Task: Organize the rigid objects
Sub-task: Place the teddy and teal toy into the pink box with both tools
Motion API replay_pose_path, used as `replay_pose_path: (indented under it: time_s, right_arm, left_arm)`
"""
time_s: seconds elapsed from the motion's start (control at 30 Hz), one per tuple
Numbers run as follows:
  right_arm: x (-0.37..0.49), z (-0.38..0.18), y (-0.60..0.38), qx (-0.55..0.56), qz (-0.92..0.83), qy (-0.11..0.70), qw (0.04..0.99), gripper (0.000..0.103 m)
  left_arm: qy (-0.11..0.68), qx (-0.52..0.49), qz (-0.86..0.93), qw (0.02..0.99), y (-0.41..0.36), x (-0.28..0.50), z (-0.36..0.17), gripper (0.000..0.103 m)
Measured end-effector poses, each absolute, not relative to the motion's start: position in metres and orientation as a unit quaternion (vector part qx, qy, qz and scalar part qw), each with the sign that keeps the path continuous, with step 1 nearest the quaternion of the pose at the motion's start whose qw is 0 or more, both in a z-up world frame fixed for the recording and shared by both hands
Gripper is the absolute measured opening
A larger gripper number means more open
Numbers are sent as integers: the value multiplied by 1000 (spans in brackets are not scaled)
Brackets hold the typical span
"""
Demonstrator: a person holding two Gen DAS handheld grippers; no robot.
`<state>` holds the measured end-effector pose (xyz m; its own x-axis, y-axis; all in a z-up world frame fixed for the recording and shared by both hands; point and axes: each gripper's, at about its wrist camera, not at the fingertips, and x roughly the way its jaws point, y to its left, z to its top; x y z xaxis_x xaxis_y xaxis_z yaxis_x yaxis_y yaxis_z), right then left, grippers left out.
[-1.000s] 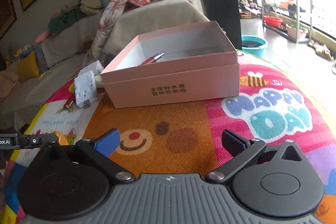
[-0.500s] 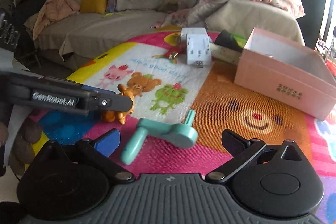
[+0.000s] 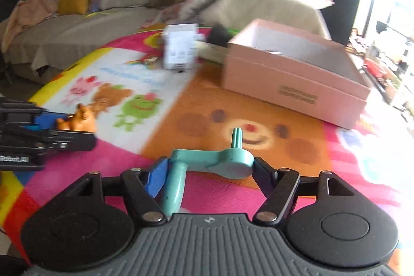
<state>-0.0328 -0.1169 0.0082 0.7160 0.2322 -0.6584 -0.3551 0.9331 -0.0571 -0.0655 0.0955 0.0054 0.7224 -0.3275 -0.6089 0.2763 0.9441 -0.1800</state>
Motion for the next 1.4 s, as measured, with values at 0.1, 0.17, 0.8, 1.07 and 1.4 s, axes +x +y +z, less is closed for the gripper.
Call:
replay_pose_path:
  time_s: [0.1, 0.17, 0.8, 1.07, 1.4]
  right_arm:
    - [-37, 14, -134, -92, 143, 328, 929, 71]
    - [-42, 18, -142, -97, 135, 317, 934, 71]
    - [-59, 51, -193, -101, 122, 243, 957, 71]
    - [40, 117, -208, -93, 86, 174, 977, 73]
    - [38, 64, -204, -43, 109, 237, 964, 93]
  left_arm:
    - [336, -25, -177, 925, 85, -67, 6, 42]
    - [332, -1, -185, 925, 75, -71, 6, 42]
    - [272, 0, -268, 924, 22, -19, 78, 42]
    - [241, -62, -301, 921, -21, 125, 164, 42]
    - [277, -92, -191, 937, 34, 148, 95, 41]
